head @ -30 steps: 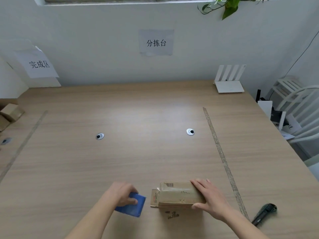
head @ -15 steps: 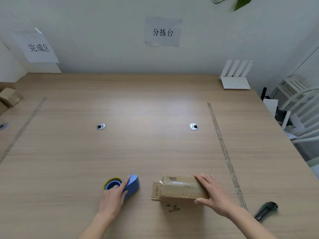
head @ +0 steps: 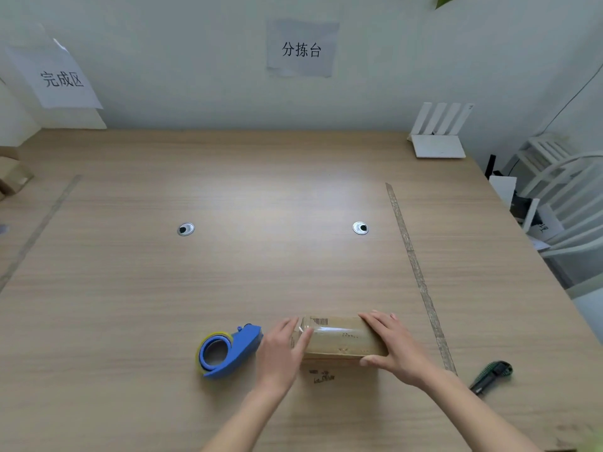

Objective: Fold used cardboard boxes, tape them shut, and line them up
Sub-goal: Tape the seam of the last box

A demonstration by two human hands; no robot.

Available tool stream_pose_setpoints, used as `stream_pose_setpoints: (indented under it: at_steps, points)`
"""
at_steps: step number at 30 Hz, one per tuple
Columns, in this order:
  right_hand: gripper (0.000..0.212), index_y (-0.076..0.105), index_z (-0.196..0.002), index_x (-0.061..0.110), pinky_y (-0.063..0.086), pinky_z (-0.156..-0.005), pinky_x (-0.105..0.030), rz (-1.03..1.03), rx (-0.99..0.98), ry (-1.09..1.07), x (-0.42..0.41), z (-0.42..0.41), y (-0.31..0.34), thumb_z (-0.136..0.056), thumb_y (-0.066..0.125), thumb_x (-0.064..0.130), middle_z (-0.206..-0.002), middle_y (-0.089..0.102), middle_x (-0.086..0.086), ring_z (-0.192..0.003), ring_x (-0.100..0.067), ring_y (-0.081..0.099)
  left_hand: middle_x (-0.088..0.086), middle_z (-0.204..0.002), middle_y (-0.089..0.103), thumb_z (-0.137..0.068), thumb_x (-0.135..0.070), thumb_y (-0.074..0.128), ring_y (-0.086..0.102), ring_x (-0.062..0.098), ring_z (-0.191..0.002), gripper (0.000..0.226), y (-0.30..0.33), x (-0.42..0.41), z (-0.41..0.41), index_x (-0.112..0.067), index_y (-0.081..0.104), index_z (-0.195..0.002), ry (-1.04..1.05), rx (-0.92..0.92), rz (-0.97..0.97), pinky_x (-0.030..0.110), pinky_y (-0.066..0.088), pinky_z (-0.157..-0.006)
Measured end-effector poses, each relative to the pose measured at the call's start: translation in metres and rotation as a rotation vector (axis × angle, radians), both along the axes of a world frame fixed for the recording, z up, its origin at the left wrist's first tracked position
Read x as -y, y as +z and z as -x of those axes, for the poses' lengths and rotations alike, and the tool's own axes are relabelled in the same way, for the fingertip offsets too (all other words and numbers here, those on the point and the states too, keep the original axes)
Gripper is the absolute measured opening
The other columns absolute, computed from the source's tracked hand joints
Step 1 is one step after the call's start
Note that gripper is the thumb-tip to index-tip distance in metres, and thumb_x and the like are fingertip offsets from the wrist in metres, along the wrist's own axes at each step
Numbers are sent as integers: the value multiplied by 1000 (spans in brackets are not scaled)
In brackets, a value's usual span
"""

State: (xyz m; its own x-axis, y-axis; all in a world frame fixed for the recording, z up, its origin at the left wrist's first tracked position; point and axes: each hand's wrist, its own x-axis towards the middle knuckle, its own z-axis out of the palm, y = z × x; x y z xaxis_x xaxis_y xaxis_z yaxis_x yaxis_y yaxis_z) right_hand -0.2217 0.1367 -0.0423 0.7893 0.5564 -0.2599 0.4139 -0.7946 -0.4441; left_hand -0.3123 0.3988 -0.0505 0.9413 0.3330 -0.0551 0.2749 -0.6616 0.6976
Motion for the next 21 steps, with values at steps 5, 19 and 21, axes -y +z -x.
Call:
stream_pose_setpoints:
  at_steps: [5, 19, 21]
  points:
    - [99, 27, -157, 29, -9, -120, -23, -23, 5, -25, 1, 2, -6, -77, 74, 61, -157, 32, 10, -150, -9, 21, -11, -114, 68, -100, -37, 55, 61, 13, -108, 32, -16, 33, -5, -19, 70, -122, 165, -28, 185, 27, 44, -85]
    - [100, 45, -146, 25, 41, -101, -36, 136, 174, -539, -29, 33, 2, -72, 44, 91, -136, 55, 6, -126, -17, 51, -4, -159, 30, -100, -53, 45, 29, 14, -145, 62, -3, 35, -21, -33, 28, -156, 41, -94, 48, 35, 30, -114]
    - [88, 35, -154, 22, 37, -107, -40, 14, 57, -668, -40, 35, -2, -88, 37, 80, -145, 50, 0, -135, -21, 44, -10, -154, 35, -98, -53, 48, 34, 10, -142, 56, -9, 44, -14, -41, 35, -151, -68, -49, 16, 34, 39, -110]
